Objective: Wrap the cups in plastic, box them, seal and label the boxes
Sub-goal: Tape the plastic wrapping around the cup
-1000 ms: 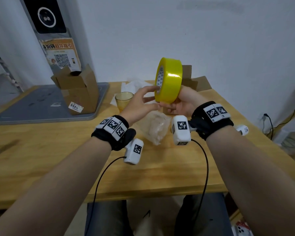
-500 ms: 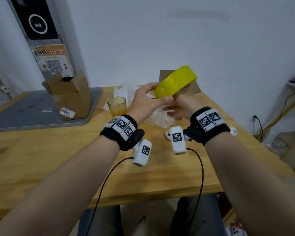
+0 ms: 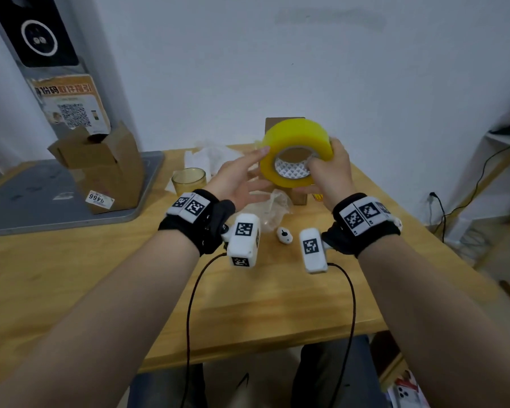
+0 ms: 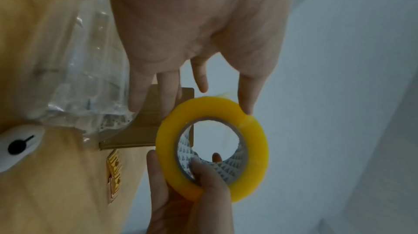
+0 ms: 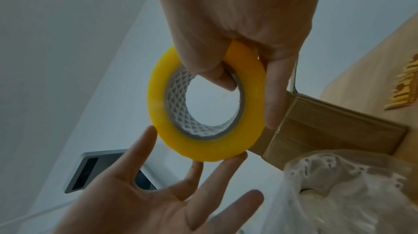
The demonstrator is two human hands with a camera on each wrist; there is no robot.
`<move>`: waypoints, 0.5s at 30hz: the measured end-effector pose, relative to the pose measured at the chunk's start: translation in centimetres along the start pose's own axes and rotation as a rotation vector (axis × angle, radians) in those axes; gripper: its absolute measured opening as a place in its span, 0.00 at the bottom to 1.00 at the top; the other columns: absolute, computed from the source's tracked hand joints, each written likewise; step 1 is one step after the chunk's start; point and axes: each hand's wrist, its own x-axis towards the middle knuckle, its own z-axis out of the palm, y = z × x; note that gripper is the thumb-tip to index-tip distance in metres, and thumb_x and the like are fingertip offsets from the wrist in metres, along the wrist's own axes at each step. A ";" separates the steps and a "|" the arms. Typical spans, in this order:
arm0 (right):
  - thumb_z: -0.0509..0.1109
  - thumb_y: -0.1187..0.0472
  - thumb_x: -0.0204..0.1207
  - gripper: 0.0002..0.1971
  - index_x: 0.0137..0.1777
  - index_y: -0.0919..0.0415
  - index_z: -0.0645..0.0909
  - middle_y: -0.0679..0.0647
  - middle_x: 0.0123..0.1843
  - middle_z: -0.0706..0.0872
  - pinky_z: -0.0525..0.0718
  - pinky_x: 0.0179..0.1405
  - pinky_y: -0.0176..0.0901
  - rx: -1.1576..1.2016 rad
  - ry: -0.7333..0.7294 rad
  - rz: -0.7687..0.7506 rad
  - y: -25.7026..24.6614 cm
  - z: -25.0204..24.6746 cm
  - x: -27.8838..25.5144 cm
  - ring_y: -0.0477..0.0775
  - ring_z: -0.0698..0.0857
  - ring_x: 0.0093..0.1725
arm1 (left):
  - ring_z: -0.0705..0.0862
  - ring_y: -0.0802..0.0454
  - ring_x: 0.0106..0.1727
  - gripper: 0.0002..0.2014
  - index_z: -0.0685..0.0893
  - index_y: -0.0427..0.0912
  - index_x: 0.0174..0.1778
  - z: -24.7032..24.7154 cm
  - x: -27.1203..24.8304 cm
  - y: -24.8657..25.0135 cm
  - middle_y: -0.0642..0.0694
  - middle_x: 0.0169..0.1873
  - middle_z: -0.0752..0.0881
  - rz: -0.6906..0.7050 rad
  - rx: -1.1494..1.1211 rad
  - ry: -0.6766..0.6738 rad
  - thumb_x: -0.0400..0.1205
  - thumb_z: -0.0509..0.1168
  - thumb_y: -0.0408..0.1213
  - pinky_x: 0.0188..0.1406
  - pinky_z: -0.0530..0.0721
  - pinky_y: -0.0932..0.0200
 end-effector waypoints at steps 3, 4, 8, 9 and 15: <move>0.61 0.77 0.78 0.21 0.56 0.49 0.78 0.52 0.56 0.83 0.93 0.31 0.56 0.007 0.030 -0.003 0.5 -0.1 0.5 0.59 0.85 0.58 | 0.93 0.42 0.58 0.14 0.87 0.48 0.60 0.0 0.4 0.5 0.46 0.61 0.90 -0.054 0.024 0.067 0.85 0.69 0.52 0.70 0.81 0.32; 0.61 0.77 0.78 0.21 0.55 0.48 0.77 0.51 0.54 0.82 0.93 0.31 0.56 0.012 0.041 -0.001 0.6 -0.1 0.8 0.59 0.85 0.58 | 0.93 0.44 0.57 0.12 0.88 0.47 0.58 0.1 0.5 0.6 0.48 0.59 0.92 -0.050 0.062 0.099 0.85 0.69 0.51 0.69 0.82 0.34; 0.61 0.76 0.79 0.21 0.52 0.44 0.75 0.49 0.54 0.81 0.94 0.33 0.58 0.014 0.065 -0.003 1.0 -0.1 1.8 0.60 0.84 0.61 | 0.93 0.47 0.56 0.08 0.87 0.46 0.54 0.6 1.1 0.9 0.50 0.60 0.92 -0.036 0.198 0.160 0.85 0.70 0.45 0.66 0.86 0.43; 0.61 0.76 0.79 0.21 0.52 0.45 0.75 0.49 0.55 0.81 0.94 0.33 0.58 0.018 0.067 -0.003 1.1 -0.1 1.9 0.60 0.84 0.61 | 0.93 0.47 0.56 0.08 0.87 0.46 0.52 0.7 1.2 1.1 0.49 0.60 0.92 -0.036 0.212 0.167 0.85 0.70 0.47 0.66 0.86 0.44; 0.63 0.76 0.79 0.20 0.53 0.45 0.76 0.49 0.54 0.81 0.94 0.34 0.60 0.021 0.069 -0.007 1.3 -0.1 2.3 0.58 0.84 0.59 | 0.92 0.51 0.55 0.21 0.89 0.48 0.57 1.1 1.1 2.0 0.54 0.53 0.93 -0.025 0.280 0.211 0.83 0.68 0.63 0.60 0.85 0.48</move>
